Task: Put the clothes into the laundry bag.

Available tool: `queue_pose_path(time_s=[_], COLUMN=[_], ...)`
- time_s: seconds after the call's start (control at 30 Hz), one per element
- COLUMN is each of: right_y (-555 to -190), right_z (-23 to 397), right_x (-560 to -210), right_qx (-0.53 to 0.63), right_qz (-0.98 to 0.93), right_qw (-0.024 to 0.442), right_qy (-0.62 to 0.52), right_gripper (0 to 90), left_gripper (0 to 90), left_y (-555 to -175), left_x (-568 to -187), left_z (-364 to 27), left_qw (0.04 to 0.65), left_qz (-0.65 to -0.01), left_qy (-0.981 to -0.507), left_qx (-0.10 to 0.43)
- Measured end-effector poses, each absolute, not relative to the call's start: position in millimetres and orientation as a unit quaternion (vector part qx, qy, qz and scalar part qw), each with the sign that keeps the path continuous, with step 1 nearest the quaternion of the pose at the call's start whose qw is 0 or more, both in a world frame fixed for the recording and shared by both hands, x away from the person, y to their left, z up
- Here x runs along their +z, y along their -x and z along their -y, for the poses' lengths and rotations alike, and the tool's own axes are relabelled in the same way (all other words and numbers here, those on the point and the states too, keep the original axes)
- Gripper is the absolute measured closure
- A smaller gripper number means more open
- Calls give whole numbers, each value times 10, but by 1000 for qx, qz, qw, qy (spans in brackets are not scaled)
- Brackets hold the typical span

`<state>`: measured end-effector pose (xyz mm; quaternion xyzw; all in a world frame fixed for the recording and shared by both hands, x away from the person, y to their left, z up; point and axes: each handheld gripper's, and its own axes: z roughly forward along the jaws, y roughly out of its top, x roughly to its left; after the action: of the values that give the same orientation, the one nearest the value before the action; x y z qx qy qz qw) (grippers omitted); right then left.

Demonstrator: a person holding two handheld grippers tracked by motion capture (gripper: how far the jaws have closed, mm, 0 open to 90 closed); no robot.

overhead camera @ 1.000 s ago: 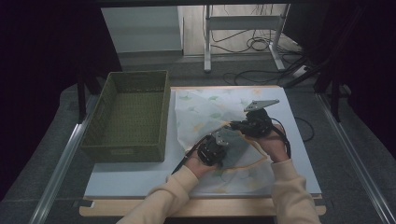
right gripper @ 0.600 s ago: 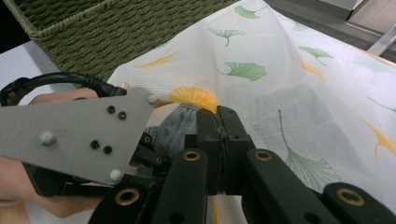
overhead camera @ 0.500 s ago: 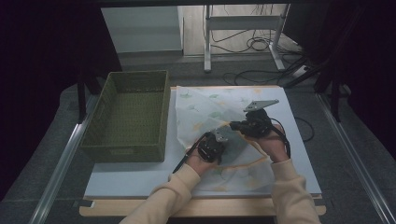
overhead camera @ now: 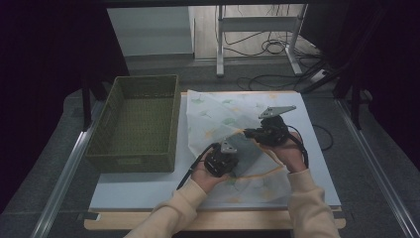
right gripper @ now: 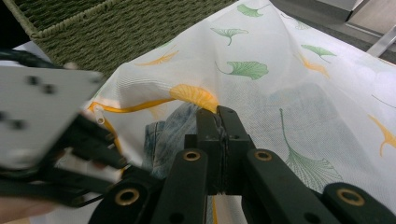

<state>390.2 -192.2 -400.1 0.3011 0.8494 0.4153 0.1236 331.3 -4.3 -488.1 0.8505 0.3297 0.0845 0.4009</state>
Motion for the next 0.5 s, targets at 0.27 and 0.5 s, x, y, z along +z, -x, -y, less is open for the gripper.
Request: queue_pose_path(time_s=[0.27,0.5], right_y=[-3903,-3905], right_z=[1912,1931], right_x=[-4012,-4007], right_qx=[414,415], right_qz=[-851,-850], right_qw=[122,120], right_qy=[-301,-302], right_gripper=[891,891], left_gripper=[899,900], left_y=[-3324,-3432], left_x=[-5018,-5143], left_z=[244,348], left_qw=[365,344], left_qz=[-312,-320], left_qy=[-874,-878], left_qx=[70,91])
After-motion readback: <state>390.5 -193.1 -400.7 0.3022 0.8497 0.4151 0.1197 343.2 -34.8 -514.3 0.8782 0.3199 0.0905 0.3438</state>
